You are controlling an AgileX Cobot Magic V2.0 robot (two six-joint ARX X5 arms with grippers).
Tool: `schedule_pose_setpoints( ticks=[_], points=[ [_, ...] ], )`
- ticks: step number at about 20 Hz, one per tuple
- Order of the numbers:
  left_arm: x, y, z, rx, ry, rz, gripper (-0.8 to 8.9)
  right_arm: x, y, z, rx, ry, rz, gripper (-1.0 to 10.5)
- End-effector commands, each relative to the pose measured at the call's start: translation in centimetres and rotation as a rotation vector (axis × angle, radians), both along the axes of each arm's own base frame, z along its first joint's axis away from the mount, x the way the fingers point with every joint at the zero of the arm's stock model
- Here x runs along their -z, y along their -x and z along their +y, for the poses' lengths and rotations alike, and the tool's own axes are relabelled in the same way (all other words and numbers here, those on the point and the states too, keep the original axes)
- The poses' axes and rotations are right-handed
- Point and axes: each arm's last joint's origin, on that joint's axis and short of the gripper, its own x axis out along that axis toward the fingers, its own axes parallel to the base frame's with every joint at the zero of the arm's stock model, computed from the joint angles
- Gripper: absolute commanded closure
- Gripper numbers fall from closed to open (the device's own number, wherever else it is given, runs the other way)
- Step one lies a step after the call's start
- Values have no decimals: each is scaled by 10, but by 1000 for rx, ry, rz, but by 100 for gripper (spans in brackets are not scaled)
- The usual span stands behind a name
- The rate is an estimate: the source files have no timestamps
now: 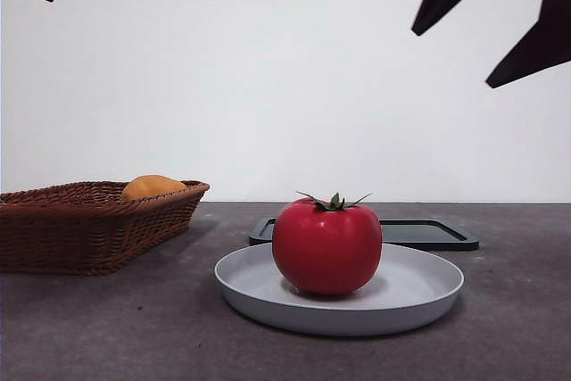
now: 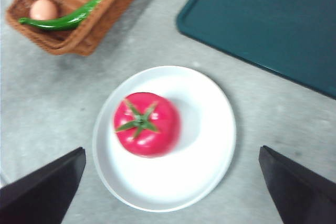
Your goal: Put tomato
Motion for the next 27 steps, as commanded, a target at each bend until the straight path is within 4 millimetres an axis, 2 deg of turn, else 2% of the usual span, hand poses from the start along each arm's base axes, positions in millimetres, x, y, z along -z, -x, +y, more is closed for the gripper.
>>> schedule_pose_setpoints(
  ticks=[1,6,10,13,15,20,25,27],
  points=[
    [-3,-1,-1,7,-7,-20,187,-1,-8,14,-14,-26,23,357],
    [-3,-1,-1,7,-6,-20,187,3,-33,58,-90,30,92,357],
    [-3,-1,-1,7,-7,-20,187,11,-59,101,-120,160,144,343],
    [-3,-1,-1,7,-6,-20,187,30,-71,129,-138,293,193,303],
    [-3,-1,-1,7,-6,-20,187,46,-76,140,-150,367,235,298],
    [-3,-1,-1,7,-6,-20,187,83,-79,152,-152,502,321,293],
    [-3,-1,-1,7,-6,-20,187,104,-82,156,-144,530,396,294],
    [-3,-1,-1,7,-6,-20,187,106,-82,158,-132,531,404,311]
  ],
)
